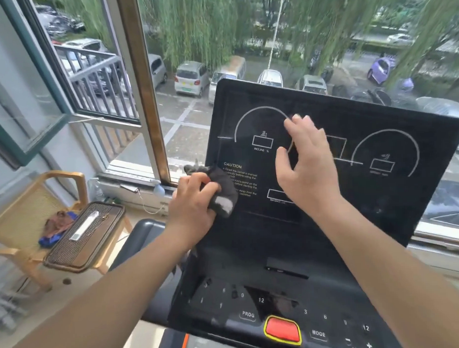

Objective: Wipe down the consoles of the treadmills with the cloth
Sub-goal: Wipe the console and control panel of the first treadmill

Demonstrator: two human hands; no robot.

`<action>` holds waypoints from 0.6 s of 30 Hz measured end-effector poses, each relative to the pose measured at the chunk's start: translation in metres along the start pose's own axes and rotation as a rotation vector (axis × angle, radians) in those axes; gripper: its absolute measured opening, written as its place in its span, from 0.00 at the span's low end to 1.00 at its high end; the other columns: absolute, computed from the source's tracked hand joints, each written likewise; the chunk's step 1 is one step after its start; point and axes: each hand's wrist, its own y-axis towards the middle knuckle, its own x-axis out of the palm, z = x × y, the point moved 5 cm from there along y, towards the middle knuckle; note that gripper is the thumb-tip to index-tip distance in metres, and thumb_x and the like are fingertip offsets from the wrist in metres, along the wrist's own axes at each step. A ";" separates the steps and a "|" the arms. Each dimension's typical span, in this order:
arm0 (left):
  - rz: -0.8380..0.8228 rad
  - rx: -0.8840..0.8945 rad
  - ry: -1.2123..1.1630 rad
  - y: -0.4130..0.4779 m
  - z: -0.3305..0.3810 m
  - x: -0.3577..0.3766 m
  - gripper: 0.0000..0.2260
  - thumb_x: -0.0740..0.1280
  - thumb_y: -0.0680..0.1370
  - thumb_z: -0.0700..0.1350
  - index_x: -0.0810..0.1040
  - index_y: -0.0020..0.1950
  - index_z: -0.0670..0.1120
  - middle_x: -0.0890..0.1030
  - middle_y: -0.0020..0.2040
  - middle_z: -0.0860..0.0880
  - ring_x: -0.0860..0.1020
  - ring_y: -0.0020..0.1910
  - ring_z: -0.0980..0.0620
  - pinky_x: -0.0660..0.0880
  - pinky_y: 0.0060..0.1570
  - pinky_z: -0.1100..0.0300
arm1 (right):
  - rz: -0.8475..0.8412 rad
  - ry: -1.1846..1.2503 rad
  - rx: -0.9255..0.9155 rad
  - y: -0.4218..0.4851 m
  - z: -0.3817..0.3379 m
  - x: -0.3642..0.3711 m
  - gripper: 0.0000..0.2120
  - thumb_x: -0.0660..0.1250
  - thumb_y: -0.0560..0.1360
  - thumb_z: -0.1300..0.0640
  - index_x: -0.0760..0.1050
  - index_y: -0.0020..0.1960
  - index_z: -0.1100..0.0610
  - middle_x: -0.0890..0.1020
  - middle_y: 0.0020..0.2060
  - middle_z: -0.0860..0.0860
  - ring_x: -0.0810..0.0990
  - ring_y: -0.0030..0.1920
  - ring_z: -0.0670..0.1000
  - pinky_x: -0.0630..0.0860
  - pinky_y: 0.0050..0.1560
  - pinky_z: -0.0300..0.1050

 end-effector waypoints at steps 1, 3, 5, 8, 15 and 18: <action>0.018 -0.033 -0.015 -0.001 0.001 0.000 0.22 0.74 0.66 0.37 0.80 0.59 0.48 0.74 0.62 0.47 0.67 0.60 0.42 0.77 0.47 0.46 | -0.008 0.083 0.006 -0.023 -0.004 0.011 0.20 0.66 0.81 0.59 0.75 0.73 0.59 0.76 0.73 0.53 0.68 0.77 0.53 0.60 0.81 0.56; 0.026 -0.092 -0.058 -0.014 0.002 0.008 0.22 0.74 0.66 0.36 0.81 0.58 0.48 0.74 0.63 0.47 0.68 0.61 0.41 0.77 0.48 0.46 | -0.064 0.232 0.053 -0.071 -0.009 0.032 0.15 0.67 0.80 0.61 0.80 0.66 0.58 0.81 0.63 0.49 0.77 0.68 0.48 0.73 0.71 0.52; -0.017 -0.160 -0.109 -0.041 -0.003 0.023 0.21 0.74 0.65 0.36 0.81 0.56 0.49 0.74 0.62 0.48 0.69 0.61 0.42 0.77 0.48 0.47 | -0.139 0.323 0.140 -0.117 -0.011 0.048 0.11 0.67 0.80 0.61 0.82 0.61 0.55 0.82 0.55 0.44 0.80 0.59 0.43 0.77 0.62 0.46; -0.147 -0.148 -0.083 -0.091 -0.014 0.045 0.17 0.72 0.63 0.40 0.81 0.51 0.49 0.73 0.55 0.50 0.72 0.54 0.43 0.79 0.41 0.48 | -0.299 0.348 0.270 -0.171 -0.005 0.065 0.09 0.66 0.81 0.58 0.83 0.57 0.50 0.81 0.47 0.40 0.81 0.52 0.43 0.78 0.52 0.43; -0.227 -0.294 -0.043 -0.091 -0.015 0.057 0.11 0.65 0.66 0.47 0.83 0.44 0.47 0.73 0.45 0.50 0.73 0.49 0.44 0.76 0.37 0.53 | -0.517 0.251 0.424 -0.204 0.006 0.077 0.10 0.64 0.82 0.52 0.83 0.57 0.46 0.82 0.46 0.40 0.80 0.49 0.41 0.79 0.52 0.43; -0.280 -0.390 -0.155 -0.096 -0.010 0.063 0.07 0.64 0.68 0.48 0.78 0.41 0.48 0.72 0.44 0.51 0.71 0.48 0.47 0.70 0.39 0.56 | -0.496 0.281 0.480 -0.205 0.007 0.074 0.09 0.65 0.82 0.53 0.84 0.55 0.46 0.83 0.46 0.40 0.80 0.51 0.40 0.79 0.53 0.41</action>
